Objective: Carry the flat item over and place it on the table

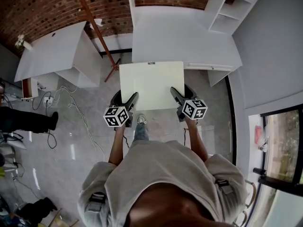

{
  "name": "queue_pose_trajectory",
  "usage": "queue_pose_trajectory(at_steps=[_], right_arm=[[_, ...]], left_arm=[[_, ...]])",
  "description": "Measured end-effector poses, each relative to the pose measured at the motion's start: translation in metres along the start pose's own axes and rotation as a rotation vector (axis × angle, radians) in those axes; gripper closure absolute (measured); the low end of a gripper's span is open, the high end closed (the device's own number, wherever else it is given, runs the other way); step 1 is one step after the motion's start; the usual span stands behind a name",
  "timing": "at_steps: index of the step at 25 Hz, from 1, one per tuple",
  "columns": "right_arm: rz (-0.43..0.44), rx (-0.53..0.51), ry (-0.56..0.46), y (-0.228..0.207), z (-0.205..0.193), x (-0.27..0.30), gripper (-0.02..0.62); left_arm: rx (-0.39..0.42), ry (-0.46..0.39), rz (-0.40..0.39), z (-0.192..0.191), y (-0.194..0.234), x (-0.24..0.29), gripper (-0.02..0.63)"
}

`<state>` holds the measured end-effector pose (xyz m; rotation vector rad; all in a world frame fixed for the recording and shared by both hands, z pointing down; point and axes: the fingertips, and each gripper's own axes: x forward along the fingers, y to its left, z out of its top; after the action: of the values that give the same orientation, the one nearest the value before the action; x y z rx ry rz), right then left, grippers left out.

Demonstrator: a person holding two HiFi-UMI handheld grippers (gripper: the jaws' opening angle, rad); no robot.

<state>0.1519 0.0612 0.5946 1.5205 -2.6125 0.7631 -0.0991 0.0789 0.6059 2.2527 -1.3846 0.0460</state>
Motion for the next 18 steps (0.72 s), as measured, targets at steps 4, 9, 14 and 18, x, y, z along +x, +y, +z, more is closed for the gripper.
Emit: queue_pose_trajectory(at_steps=[4, 9, 14, 18], right_arm=[[-0.015, -0.006, -0.002, 0.000, 0.024, 0.041, 0.249], [-0.027, -0.008, -0.009, -0.003, 0.047, 0.093, 0.249], [-0.040, -0.015, -0.012, -0.004, 0.066, 0.144, 0.249], [-0.057, -0.010, -0.023, -0.009, 0.078, 0.177, 0.249]], left_arm=[[-0.006, -0.001, -0.018, 0.030, 0.028, 0.029, 0.198], [-0.005, -0.011, -0.031, 0.062, 0.063, 0.065, 0.198], [-0.011, -0.010, -0.043, 0.089, 0.101, 0.098, 0.198], [-0.004, -0.004, -0.063, 0.109, 0.124, 0.124, 0.198]])
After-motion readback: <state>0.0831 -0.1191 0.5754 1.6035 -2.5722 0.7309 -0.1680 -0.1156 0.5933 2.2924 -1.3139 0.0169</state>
